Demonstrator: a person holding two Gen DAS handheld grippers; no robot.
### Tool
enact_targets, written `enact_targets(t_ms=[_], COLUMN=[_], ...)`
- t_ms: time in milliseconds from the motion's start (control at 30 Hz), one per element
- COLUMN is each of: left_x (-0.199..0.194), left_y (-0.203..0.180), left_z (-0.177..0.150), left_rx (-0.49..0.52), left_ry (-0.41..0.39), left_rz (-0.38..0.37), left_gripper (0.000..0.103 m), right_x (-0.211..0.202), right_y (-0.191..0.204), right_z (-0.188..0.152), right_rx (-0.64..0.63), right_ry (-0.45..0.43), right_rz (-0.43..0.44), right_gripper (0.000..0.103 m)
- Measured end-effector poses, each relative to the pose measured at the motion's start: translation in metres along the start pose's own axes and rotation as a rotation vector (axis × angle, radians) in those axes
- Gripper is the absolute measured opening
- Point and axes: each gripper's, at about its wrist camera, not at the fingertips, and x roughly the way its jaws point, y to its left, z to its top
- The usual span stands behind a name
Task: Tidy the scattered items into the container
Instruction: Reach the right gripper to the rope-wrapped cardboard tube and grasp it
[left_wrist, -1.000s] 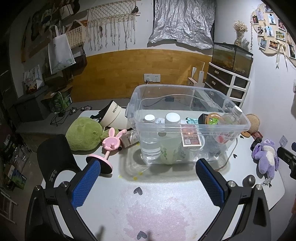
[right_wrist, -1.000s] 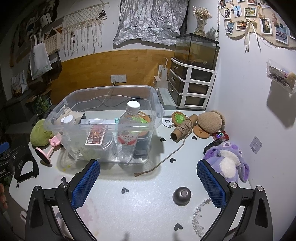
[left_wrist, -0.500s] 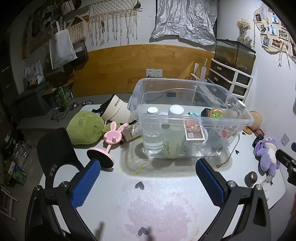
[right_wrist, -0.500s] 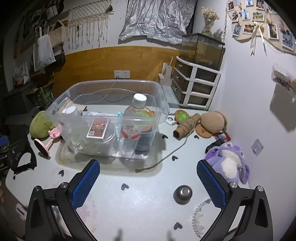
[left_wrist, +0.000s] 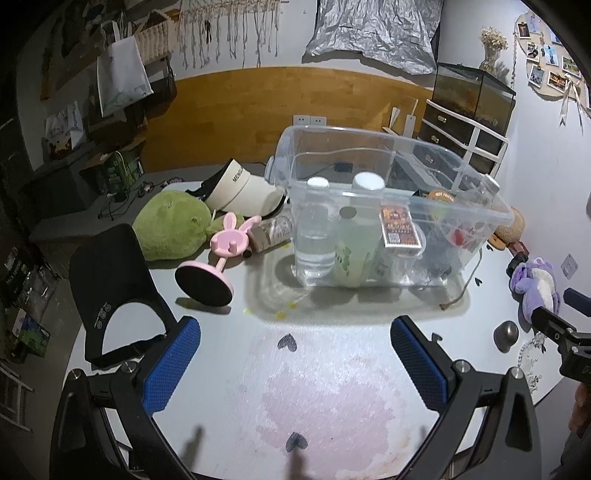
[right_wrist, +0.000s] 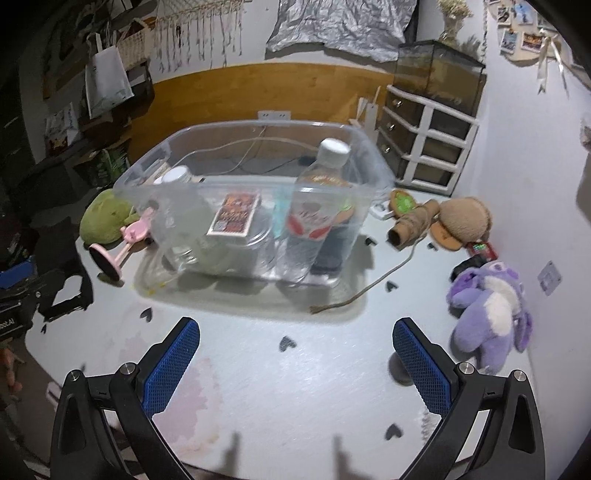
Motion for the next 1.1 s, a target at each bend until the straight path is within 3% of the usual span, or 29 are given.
enact_targets(t_ms=[300, 733, 967, 1100], left_x=[0.017, 0.068, 0.098, 0.111], left_y=[0.018, 0.049, 0.062, 0.065], left_z=[-0.013, -0.004, 0.021, 0.035], left_rx=[-0.001, 0.035, 0.089, 0.104], left_ry=[0.063, 0.137, 0.125, 0.118], left_rz=[-0.014, -0.057, -0.074, -0.079], left_gripper=[0.103, 0.102, 0.102, 0.102], right_x=[0.022, 0.051, 0.057, 0.062], right_y=[0.026, 0.040, 0.038, 0.011], right_z=[-0.011, -0.022, -0.024, -0.023], right_rx=[-0.008, 0.069, 0.149, 0.243], right_ry=[0.086, 0.196, 0.214, 0.221], right_rz=[0.062, 0.030, -0.011, -0.056], right_gripper=[0.103, 0.102, 0.090, 0.082])
